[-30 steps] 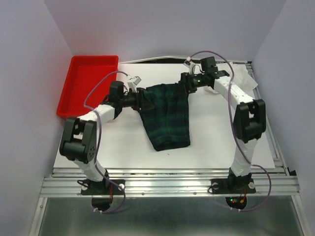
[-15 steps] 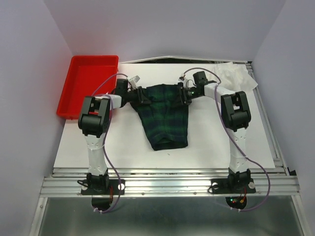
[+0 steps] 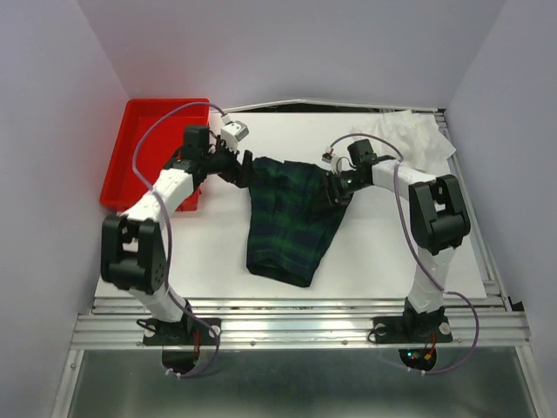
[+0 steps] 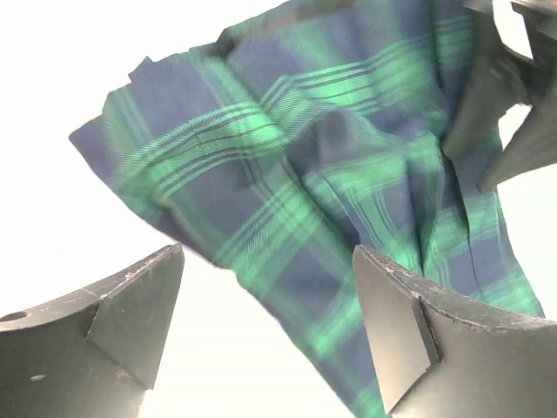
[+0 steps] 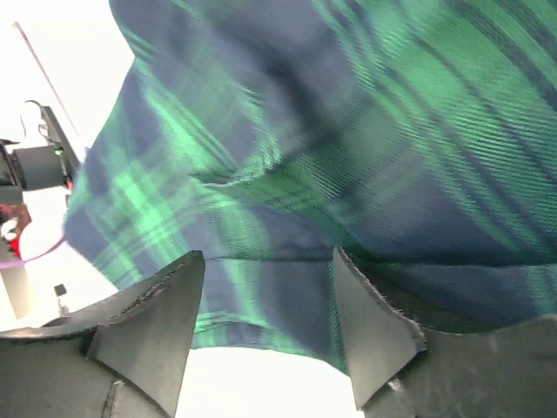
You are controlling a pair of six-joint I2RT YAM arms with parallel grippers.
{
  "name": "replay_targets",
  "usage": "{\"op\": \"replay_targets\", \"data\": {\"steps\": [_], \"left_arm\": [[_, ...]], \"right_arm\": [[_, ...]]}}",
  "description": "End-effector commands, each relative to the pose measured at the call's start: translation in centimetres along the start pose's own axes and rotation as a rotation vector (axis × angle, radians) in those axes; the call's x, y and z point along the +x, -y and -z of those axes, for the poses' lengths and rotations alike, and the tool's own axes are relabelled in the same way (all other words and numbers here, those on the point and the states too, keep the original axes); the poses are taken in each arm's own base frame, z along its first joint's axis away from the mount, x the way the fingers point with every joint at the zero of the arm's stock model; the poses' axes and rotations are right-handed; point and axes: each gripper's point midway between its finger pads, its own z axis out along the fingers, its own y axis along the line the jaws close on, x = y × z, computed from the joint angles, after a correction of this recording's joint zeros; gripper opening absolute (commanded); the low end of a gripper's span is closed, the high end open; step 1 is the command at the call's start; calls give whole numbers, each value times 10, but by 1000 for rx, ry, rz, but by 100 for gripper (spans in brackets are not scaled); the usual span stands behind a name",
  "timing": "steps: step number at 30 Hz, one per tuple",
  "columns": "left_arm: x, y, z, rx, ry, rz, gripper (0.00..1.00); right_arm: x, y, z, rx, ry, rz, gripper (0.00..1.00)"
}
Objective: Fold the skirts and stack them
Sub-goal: Fold the skirt
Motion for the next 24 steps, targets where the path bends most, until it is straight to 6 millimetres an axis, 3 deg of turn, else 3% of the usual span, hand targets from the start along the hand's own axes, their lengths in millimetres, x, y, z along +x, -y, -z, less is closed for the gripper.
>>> {"op": "replay_targets", "data": {"steps": [1,4,5,6,8,10,11,12,14,18,20,24], "left_arm": [[-11,36,54,12,10,-474,90],[20,56,77,-28,-67,-681,88],[51,66,76,7,-140,-777,87],[53,79,89,19,-116,-863,86],[96,96,92,117,-159,-995,86],[105,112,99,139,-116,-1064,86],[108,119,95,152,-98,-1084,84],[125,129,89,186,-122,-1068,82],[130,136,77,186,-124,-1057,75],[145,134,48,168,-208,-1011,66],[150,136,42,193,-232,-1040,64],[184,134,40,260,-300,-1198,56]], "right_arm": [[-51,-51,36,-13,126,175,67],[-56,-74,51,-10,141,231,67],[-50,-86,47,-22,125,256,67],[-36,-92,43,-35,91,246,66],[-18,-113,37,-75,53,261,65],[10,-129,15,-101,-27,264,63],[28,-120,3,-86,-78,240,61],[40,-117,-6,-75,-116,247,61],[52,-94,-15,-11,-154,220,60],[60,-44,-34,126,-236,225,59],[62,-28,-40,161,-273,239,57],[64,26,-46,321,-349,297,55]]}}
